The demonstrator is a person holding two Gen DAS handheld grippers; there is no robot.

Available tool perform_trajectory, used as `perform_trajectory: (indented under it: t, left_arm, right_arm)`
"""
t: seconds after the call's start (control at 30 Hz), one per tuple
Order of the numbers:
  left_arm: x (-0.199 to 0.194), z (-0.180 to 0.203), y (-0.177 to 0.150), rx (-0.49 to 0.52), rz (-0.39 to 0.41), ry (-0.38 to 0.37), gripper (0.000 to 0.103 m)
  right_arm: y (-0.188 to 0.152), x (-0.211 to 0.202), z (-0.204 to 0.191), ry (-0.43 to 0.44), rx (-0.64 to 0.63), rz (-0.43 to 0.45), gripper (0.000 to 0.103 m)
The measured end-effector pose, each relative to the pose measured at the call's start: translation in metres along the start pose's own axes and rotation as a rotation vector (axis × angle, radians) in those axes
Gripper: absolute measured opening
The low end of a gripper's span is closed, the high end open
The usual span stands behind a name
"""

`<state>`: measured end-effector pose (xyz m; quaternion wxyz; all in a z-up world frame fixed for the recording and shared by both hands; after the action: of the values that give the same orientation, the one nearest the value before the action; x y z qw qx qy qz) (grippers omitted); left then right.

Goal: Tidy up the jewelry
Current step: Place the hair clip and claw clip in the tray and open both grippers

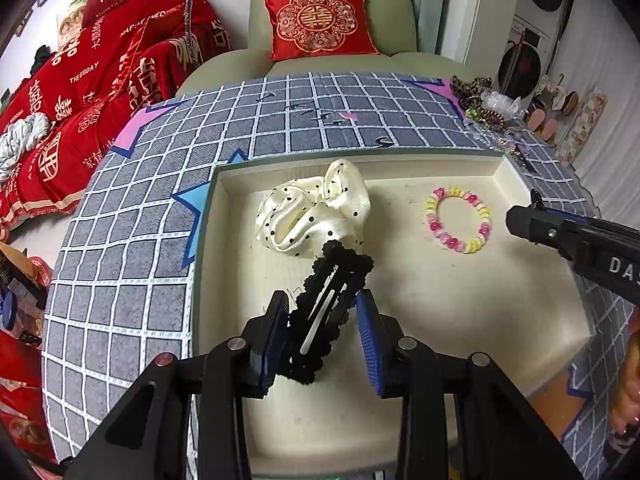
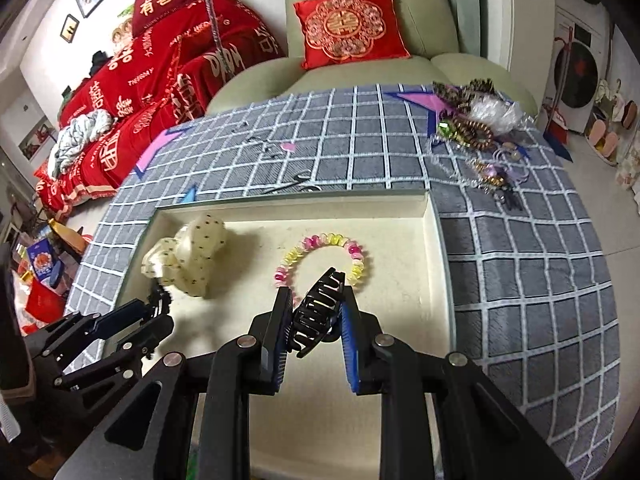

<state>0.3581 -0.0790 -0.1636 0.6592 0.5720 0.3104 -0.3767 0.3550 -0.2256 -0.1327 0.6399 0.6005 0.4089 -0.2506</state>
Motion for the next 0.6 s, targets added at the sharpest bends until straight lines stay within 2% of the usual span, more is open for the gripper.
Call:
perform_trajectory:
  t: [0.33, 0.43, 0.53, 0.6]
  left_arm:
    - [0.021, 0.000, -0.006, 0.025, -0.010, 0.033, 0.043]
    - [0.021, 0.001, -0.005, 0.032, 0.001, 0.045, 0.043]
    - [0.022, 0.003, -0.004, 0.046, -0.005, 0.054, 0.043]
    - [0.021, 0.005, -0.004, 0.049, -0.010, 0.053, 0.043]
  right_arm:
    - [-0.007, 0.036, 0.008, -0.032, 0.000, -0.052, 0.025]
    - [-0.007, 0.038, 0.008, -0.036, -0.001, -0.044, 0.026]
    - [-0.009, 0.039, 0.007, -0.034, 0.001, -0.057, 0.029]
    - [-0.010, 0.039, 0.009, -0.036, 0.015, -0.062, 0.036]
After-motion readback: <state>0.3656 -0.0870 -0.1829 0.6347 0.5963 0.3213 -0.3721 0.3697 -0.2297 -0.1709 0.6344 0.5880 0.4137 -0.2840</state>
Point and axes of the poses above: each gripper's, at about its wrist camera, not at the fingertips, and x roughly the way its jaws point, z to its right, y to its top, the point moved 9 cm from there along x, roughly the way its jaws point, and after that the axes turned 15 degrees about -x, right-handed, at the moved point
